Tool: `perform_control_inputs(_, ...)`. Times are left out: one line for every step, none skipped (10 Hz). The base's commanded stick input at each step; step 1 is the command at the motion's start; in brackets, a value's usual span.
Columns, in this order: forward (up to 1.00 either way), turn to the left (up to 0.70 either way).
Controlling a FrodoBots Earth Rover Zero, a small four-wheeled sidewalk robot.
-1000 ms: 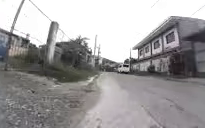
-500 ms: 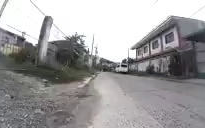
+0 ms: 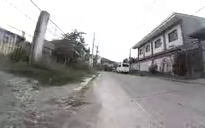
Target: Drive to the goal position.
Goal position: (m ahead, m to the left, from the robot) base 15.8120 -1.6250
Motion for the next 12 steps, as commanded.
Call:
perform_control_inputs(1.0, 0.0)
perform_control_inputs(1.0, 0.0)
perform_control_inputs(1.0, 0.0)
perform_control_inputs(1.0, -0.04)
perform_control_inputs(1.0, -0.26)
perform_control_inputs(1.0, -0.13)
perform_control_inputs(1.0, 0.0)
perform_control_inputs(1.0, 0.0)
perform_control_inputs(1.0, -0.03)
perform_control_inputs(1.0, -0.2)
perform_control_inputs(1.0, -0.13)
perform_control_inputs(1.0, 0.0)
